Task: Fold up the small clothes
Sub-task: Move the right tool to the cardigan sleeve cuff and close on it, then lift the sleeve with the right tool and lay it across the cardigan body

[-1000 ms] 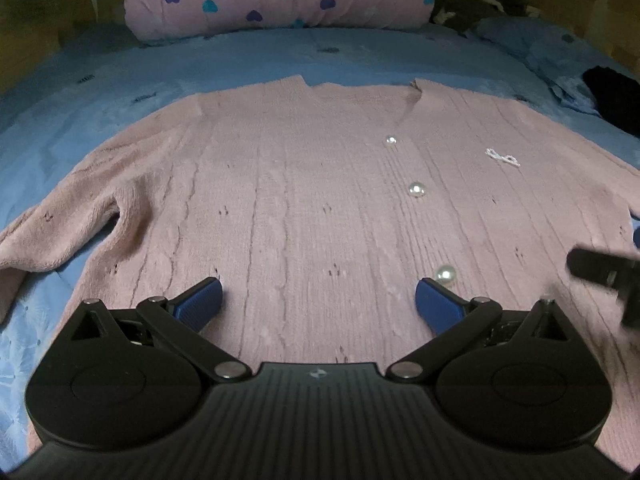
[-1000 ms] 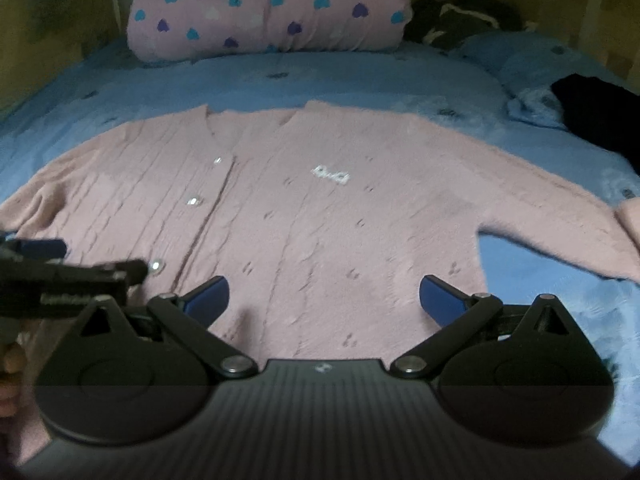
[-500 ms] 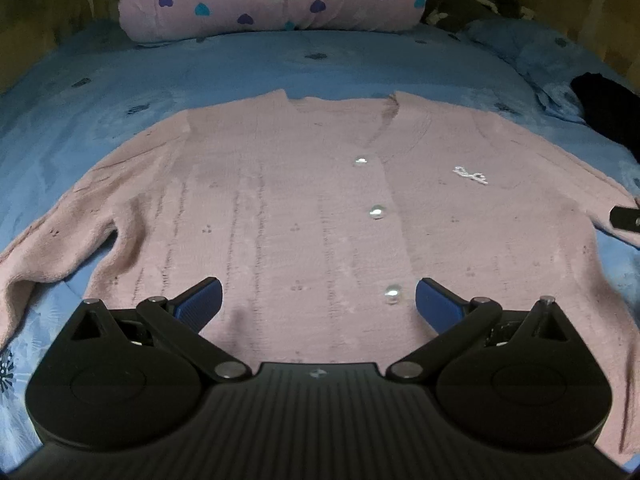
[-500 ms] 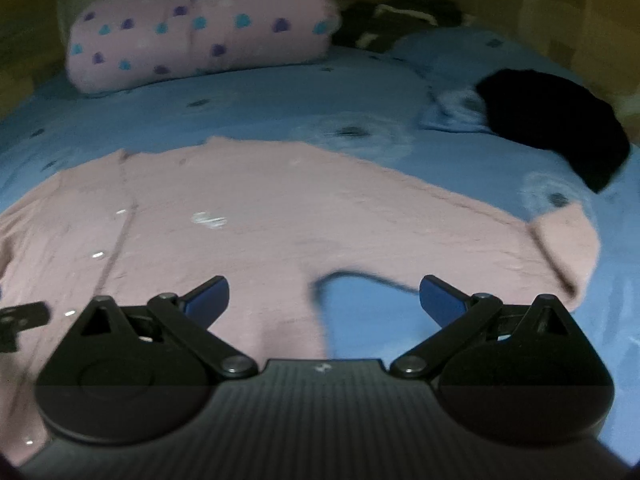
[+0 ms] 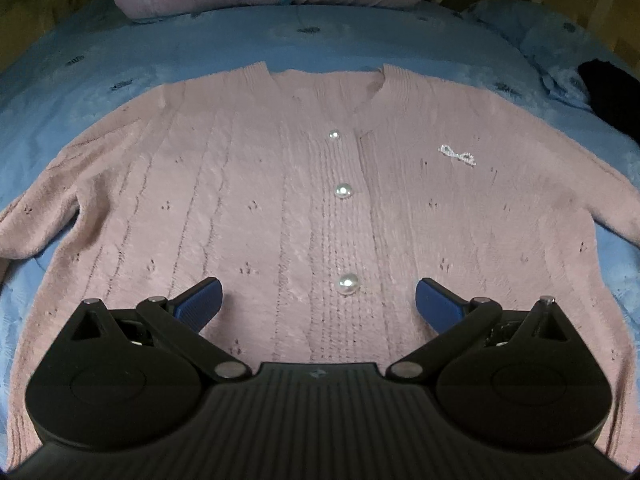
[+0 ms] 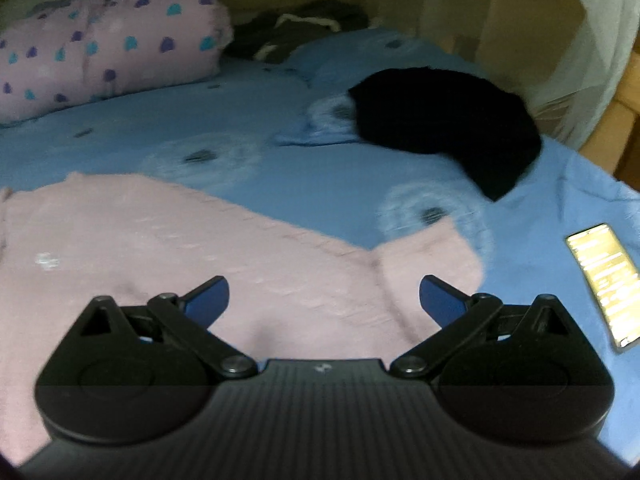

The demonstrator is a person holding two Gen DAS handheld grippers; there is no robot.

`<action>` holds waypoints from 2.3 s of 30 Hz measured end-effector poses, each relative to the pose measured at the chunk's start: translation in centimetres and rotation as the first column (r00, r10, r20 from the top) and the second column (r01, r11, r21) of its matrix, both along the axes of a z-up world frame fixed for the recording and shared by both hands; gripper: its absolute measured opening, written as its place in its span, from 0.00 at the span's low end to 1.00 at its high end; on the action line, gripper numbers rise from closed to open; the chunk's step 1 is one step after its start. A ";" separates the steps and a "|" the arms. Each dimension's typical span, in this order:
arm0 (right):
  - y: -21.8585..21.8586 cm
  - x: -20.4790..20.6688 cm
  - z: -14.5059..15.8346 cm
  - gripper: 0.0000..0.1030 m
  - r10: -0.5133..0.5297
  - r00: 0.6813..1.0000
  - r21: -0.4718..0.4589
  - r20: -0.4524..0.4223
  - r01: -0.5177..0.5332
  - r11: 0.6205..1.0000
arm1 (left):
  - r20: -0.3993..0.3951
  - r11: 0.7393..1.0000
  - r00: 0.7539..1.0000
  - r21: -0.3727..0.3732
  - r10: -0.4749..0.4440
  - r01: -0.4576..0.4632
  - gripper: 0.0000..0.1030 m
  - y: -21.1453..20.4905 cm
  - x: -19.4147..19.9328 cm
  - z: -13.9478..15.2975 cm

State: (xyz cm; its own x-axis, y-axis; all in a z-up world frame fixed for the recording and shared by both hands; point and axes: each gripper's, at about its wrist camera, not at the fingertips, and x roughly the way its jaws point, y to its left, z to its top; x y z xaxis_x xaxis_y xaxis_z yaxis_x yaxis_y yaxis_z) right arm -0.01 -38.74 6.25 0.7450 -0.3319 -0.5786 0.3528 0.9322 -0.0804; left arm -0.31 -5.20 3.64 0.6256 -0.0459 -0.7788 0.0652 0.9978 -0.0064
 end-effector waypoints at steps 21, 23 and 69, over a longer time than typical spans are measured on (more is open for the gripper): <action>-6.9 1.4 -4.7 0.91 -0.083 0.996 0.092 -0.031 0.085 0.992 | 0.009 0.997 0.999 0.067 -0.034 0.033 1.00 -1.6 0.2 -2.4; -7.3 1.2 -4.6 0.85 -0.091 0.996 0.112 -0.020 0.093 0.989 | 0.015 0.997 0.999 0.063 -0.038 0.037 1.00 -1.5 0.1 -2.5; -3.7 1.8 2.6 0.15 -0.030 0.982 0.154 0.185 0.002 0.988 | 0.016 0.999 0.999 0.031 -0.043 0.043 1.00 2.8 -0.5 0.1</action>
State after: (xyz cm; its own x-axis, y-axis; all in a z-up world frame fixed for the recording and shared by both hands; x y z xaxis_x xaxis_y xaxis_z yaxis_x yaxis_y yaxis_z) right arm 1.81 -42.44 8.86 0.8397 -0.2634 -0.4749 0.3632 0.9225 0.1304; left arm -0.77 -2.41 3.76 0.6365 -0.0489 -0.7697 0.1078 0.9938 0.0261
